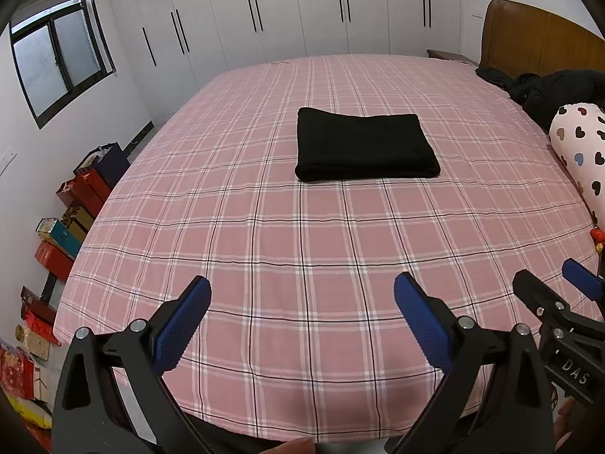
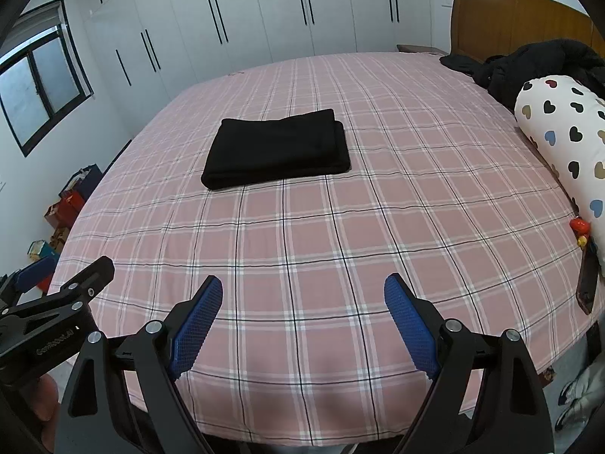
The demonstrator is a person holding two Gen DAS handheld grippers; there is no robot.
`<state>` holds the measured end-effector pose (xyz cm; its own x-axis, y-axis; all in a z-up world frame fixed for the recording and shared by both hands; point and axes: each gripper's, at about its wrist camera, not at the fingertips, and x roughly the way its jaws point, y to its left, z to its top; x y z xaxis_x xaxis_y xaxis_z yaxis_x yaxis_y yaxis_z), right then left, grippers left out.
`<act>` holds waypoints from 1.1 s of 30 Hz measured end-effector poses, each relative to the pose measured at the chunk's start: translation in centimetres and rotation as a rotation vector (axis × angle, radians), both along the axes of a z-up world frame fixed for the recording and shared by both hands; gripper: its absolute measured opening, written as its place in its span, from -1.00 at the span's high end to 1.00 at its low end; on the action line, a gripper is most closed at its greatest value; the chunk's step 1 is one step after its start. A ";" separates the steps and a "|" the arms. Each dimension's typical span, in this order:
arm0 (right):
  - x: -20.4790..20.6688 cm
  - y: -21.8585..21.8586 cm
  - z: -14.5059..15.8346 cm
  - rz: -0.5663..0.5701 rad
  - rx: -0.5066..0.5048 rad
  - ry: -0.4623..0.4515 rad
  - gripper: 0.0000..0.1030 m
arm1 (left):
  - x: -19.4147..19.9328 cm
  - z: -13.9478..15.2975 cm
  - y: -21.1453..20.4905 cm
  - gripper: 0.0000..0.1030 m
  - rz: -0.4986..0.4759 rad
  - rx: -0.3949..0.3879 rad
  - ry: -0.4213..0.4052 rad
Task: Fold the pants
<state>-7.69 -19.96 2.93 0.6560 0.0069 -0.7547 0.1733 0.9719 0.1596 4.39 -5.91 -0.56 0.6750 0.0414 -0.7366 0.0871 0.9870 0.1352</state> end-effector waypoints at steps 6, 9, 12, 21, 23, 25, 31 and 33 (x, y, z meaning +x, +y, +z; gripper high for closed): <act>0.1 -0.2 0.1 -0.001 0.000 -0.002 -0.66 | 0.0 0.0 0.0 -0.85 0.000 0.000 -0.001; 0.1 -0.2 0.2 0.000 -0.002 -0.004 -0.66 | 0.1 0.0 0.0 -0.85 0.000 -0.002 -0.001; 0.0 -0.2 0.2 -0.001 0.002 -0.005 -0.66 | 0.1 0.0 0.0 -0.85 0.003 -0.001 -0.002; 0.0 -0.4 0.3 0.002 0.000 -0.005 -0.66 | 0.2 0.1 -0.2 -0.85 -0.001 0.004 0.001; 0.0 -0.5 0.3 0.001 0.001 -0.006 -0.66 | 0.2 0.1 -0.2 -0.85 -0.002 0.001 0.001; 0.1 -0.6 0.2 -0.001 0.000 -0.004 -0.66 | 0.2 0.1 -0.3 -0.85 -0.003 0.001 0.002; 0.2 -0.6 0.2 0.002 0.001 -0.002 -0.66 | 0.3 0.1 -0.4 -0.85 -0.003 -0.004 0.004; 0.2 -0.5 0.1 0.002 0.001 0.000 -0.66 | 0.4 0.0 -0.5 -0.85 -0.002 0.000 0.006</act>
<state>-7.52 -20.49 3.02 0.6558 0.0091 -0.7549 0.1712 0.9721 0.1604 4.78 -6.37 -0.54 0.6708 0.0397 -0.7406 0.0899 0.9868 0.1343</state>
